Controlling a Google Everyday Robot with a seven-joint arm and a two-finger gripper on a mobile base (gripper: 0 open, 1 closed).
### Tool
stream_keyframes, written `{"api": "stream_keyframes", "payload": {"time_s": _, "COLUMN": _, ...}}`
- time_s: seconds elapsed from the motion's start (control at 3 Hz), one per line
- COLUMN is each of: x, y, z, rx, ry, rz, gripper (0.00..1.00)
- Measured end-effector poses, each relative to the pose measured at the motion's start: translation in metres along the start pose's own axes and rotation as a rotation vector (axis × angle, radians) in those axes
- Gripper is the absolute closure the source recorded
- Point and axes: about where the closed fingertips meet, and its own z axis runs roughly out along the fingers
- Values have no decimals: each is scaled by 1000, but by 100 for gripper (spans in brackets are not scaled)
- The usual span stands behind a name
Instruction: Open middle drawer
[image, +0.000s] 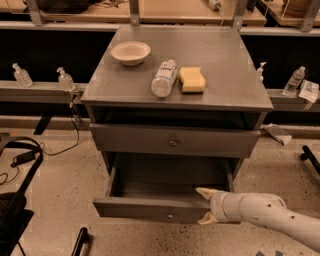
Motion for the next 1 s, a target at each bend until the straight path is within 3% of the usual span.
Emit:
{"api": "stream_keyframes", "payload": {"time_s": 0.33, "x": 8, "y": 31, "z": 14, "rx": -84, "ry": 1, "rz": 40, "gripper": 34}}
{"api": "stream_keyframes", "payload": {"time_s": 1.0, "x": 8, "y": 63, "z": 14, "rx": -140, "ry": -17, "rz": 84, "gripper": 34}}
